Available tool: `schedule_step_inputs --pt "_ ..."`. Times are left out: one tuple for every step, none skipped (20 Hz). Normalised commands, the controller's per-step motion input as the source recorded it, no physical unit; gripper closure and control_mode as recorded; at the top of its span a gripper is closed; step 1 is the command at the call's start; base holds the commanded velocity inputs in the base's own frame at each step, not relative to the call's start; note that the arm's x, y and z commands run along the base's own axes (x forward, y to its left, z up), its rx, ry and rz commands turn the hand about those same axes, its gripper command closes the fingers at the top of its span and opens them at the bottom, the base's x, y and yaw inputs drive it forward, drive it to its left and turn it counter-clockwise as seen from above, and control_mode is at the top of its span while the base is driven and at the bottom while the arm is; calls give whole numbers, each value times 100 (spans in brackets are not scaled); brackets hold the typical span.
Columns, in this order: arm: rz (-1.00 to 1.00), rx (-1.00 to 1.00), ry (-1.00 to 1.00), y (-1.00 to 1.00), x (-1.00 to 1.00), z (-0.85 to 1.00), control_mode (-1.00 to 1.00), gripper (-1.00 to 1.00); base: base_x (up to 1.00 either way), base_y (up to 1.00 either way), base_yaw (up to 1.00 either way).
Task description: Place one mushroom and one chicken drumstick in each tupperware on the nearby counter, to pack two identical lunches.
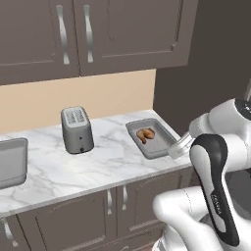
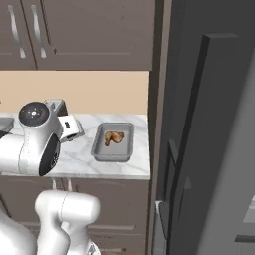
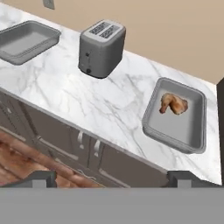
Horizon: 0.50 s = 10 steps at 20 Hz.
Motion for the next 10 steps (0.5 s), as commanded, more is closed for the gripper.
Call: schedule_step_inputs --pt "0 0 0 0 0 0 100 -100 -100 21 0" --pt "0 0 0 0 0 0 100 -100 -100 25 0" --pt "0 0 0 0 0 0 100 -100 -100 13 0" --pt "0 0 0 0 0 0 100 -100 -100 0 0" --pt "0 0 0 0 0 0 100 -100 -100 0 0" --pt "0 0 0 0 0 0 100 -100 -100 0 0" --pt "0 0 0 0 0 0 100 -100 -100 -5 0" --pt "0 0 0 0 0 0 100 -100 -100 -5 0" --pt "0 0 0 0 0 0 100 -100 -100 0 0" --pt "0 0 0 0 0 0 100 -100 -100 0 0"
